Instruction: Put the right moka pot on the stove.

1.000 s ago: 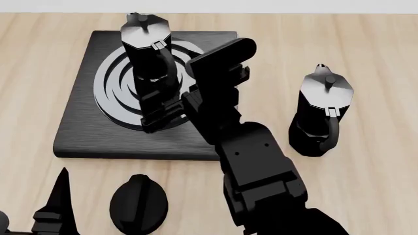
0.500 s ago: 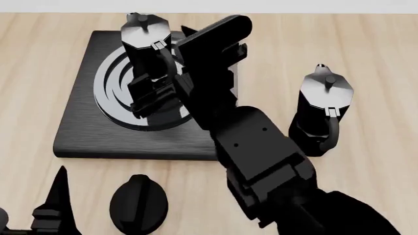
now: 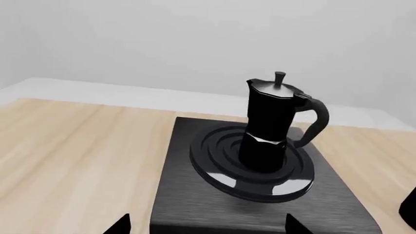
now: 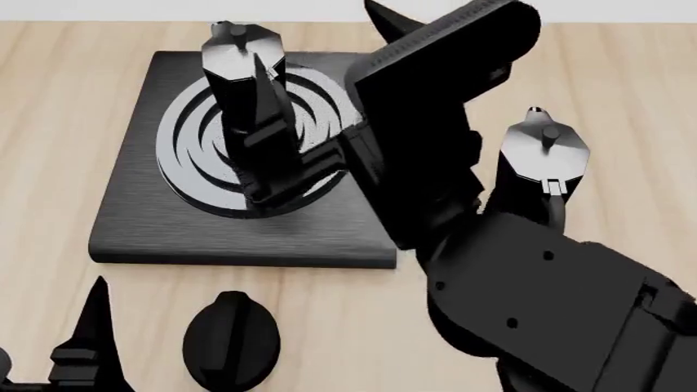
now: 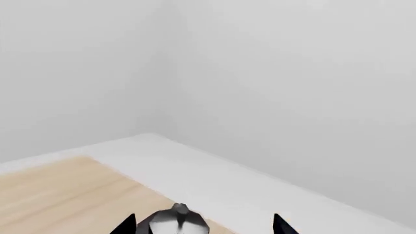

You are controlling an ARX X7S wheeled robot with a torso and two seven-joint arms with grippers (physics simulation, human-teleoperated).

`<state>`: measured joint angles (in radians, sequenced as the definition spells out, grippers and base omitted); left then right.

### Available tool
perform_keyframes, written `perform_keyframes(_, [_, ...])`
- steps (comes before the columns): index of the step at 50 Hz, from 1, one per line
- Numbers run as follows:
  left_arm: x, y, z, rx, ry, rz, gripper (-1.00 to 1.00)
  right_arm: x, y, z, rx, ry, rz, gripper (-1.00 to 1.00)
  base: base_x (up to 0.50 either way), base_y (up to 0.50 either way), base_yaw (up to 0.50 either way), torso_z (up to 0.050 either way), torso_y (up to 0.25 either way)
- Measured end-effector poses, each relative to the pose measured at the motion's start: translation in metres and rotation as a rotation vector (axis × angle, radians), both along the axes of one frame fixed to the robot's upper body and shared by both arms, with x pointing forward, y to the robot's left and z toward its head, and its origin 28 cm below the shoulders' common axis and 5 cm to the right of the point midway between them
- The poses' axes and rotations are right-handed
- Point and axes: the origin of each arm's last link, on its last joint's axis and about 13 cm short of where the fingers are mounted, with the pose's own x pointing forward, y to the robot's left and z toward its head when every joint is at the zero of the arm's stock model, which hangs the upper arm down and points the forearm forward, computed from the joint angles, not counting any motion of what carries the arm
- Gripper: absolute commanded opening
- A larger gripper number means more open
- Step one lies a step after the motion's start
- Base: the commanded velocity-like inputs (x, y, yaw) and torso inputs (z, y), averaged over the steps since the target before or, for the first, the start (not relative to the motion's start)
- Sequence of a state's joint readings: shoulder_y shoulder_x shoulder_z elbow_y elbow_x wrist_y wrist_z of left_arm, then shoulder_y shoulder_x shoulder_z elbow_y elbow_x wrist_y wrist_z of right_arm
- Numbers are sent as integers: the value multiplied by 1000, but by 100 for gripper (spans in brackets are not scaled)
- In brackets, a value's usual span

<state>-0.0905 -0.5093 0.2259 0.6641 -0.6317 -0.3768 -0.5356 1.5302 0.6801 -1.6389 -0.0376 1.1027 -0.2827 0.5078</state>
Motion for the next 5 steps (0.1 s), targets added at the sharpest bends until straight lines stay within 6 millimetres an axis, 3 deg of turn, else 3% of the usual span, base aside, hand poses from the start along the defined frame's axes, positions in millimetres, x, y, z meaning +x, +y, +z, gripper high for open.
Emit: perform_keyframes(5, [0, 0, 0, 0, 0, 0, 100, -26, -11, 2, -2, -21, -31, 100, 0, 0, 0, 0, 0])
